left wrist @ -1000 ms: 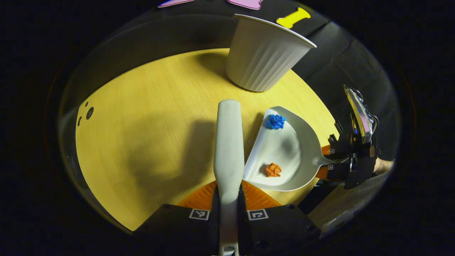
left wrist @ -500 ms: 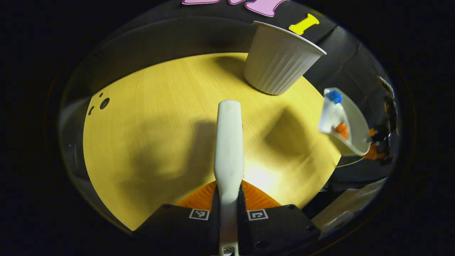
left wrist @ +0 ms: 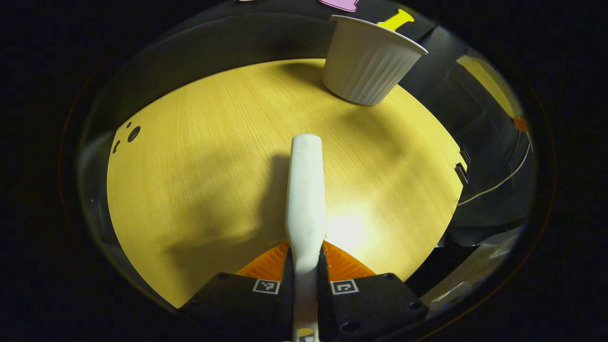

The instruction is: Pick up the small broom and dustpan from the desktop, sweep the trash into the dustpan with the broom, and then empty the trash into the garbage bin.

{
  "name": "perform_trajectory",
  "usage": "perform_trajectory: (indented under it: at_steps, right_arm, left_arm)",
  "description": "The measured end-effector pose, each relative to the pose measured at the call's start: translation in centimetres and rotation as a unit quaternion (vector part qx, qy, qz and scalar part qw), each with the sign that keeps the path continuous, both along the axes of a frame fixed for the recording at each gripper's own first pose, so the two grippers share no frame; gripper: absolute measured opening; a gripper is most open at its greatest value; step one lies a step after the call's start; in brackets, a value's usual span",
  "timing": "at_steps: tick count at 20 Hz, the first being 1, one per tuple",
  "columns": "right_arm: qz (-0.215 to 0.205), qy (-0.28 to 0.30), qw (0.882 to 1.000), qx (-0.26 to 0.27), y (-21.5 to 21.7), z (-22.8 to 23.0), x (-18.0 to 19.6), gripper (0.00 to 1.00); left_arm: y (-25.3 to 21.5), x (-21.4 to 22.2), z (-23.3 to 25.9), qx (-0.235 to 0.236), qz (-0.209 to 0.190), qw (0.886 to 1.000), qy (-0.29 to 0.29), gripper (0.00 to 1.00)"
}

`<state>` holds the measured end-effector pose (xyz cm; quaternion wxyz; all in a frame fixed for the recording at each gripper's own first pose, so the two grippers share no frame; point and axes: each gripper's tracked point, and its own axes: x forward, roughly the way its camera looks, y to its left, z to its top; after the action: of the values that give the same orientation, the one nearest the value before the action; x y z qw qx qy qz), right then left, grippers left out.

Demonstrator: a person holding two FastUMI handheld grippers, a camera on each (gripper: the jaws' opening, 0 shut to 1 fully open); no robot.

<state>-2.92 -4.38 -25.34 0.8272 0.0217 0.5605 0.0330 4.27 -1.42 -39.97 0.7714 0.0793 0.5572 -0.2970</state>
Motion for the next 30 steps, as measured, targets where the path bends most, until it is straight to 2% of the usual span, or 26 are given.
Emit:
perform_trajectory:
  at_steps: [4,5,6,10,13,16,19,21,24,25,26,30]
  right_arm:
    - [-0.029,0.000,0.998,-0.048,-4.5,1.4,5.2,0.31]
    - [-0.038,0.003,0.998,-0.052,-5.2,1.3,6.6,0.37]
    - [-0.042,0.008,0.997,-0.059,-5.4,1.1,7.7,0.37]
    - [-0.026,0.035,0.993,-0.113,-6.6,-0.5,11.3,0.31]
    - [-0.012,0.049,0.984,-0.172,-8.1,-1.0,14.3,0.34]
    - [0.010,0.075,0.974,-0.216,-8.9,-1.7,15.6,0.34]
    - [0.051,0.092,0.962,-0.253,-8.9,-1.4,16.0,0.34]
    - [0.070,0.090,0.960,-0.257,-8.3,-1.3,16.1,0.34]
    - [0.072,0.093,0.958,-0.260,-8.4,-1.5,16.5,0.37]
    - [0.075,0.092,0.956,-0.268,-8.5,-1.1,16.5,0.34]
    - [0.080,0.091,0.952,-0.281,-8.6,-1.1,16.7,0.34]
    - [0.152,0.107,0.917,-0.352,-8.5,0.2,18.2,0.34]
  left_arm:
    - [0.6,-0.8,-0.6,-0.003,-0.006,1.000,-0.001,0.24]
    - [0.6,-0.9,-0.6,-0.004,-0.006,1.000,0.000,0.24]
    - [0.7,-1.0,-0.7,-0.007,-0.005,1.000,0.002,0.24]
    - [1.1,-0.8,-1.0,-0.004,-0.005,1.000,-0.004,0.24]
    - [1.2,-1.0,-0.9,-0.004,-0.005,1.000,-0.005,0.24]
    - [1.1,-1.0,-0.9,-0.007,-0.006,1.000,-0.004,0.24]
    - [0.9,-0.9,-0.9,-0.009,-0.005,1.000,-0.004,0.24]
    - [0.9,-0.8,-0.9,-0.011,-0.001,1.000,-0.003,0.24]
    - [0.9,-0.7,-0.8,-0.010,0.001,1.000,-0.001,0.24]
    - [0.9,-0.7,-0.8,-0.009,0.001,1.000,-0.001,0.24]
    - [0.9,-0.7,-0.8,-0.008,0.000,1.000,-0.001,0.24]
    - [0.8,-0.6,-0.6,-0.001,-0.005,1.000,0.003,0.24]
